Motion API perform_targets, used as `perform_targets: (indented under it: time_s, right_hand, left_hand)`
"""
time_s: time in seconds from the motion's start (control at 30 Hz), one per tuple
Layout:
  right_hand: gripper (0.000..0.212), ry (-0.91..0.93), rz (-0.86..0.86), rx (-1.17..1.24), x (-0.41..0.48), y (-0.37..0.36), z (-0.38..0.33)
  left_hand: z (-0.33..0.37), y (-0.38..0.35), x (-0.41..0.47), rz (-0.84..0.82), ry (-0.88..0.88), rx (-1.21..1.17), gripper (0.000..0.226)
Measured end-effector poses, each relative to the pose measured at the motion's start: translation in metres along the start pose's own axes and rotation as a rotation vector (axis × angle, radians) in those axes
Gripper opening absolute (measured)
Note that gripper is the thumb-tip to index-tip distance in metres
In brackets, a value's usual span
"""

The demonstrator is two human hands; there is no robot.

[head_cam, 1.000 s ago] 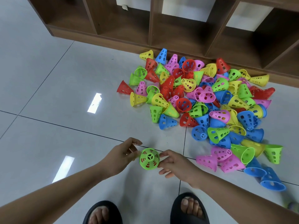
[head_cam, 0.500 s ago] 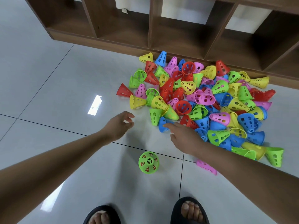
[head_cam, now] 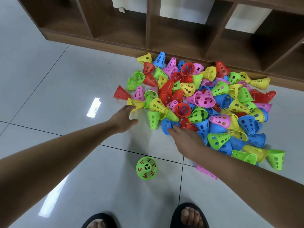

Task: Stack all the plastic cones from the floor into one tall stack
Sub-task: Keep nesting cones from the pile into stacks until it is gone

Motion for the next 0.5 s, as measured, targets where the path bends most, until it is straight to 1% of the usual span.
perform_targets:
  time_s: [0.13, 0.23, 0.3, 0.4, 0.5]
  right_hand:
    - [0.054, -0.059, 0.1, 0.071, -0.005, 0.006, 0.007]
    - [0.048, -0.138, 0.19, 0.224, -0.01, 0.017, 0.008]
    - [0.037, -0.189, 0.257, 0.352, -0.014, 0.03, 0.006]
    - [0.021, -0.273, 0.38, 0.552, -0.022, 0.056, 0.001]
    - [0.014, -0.395, 0.428, 0.719, -0.032, 0.079, -0.003]
  left_hand:
    - [0.004, 0.008, -0.013, 0.064, 0.022, -0.046, 0.064]
    - [0.009, 0.02, -0.036, 0.14, 0.058, -0.13, 0.05]
    - [0.015, 0.031, -0.057, 0.185, 0.087, -0.201, 0.037]
    - [0.029, 0.046, -0.091, 0.223, 0.16, -0.373, 0.018]
    - [0.044, 0.055, -0.122, 0.225, 0.261, -0.66, 0.012]
Point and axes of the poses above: each hand's wrist, its own x-axis towards the middle knuckle, its own y-axis out of the back of the hand, z = x × y, the point moved 5 cm from there along x, towards the middle knuckle, and after that the axes turned 15 degrees about z, right-handed, at the moved point
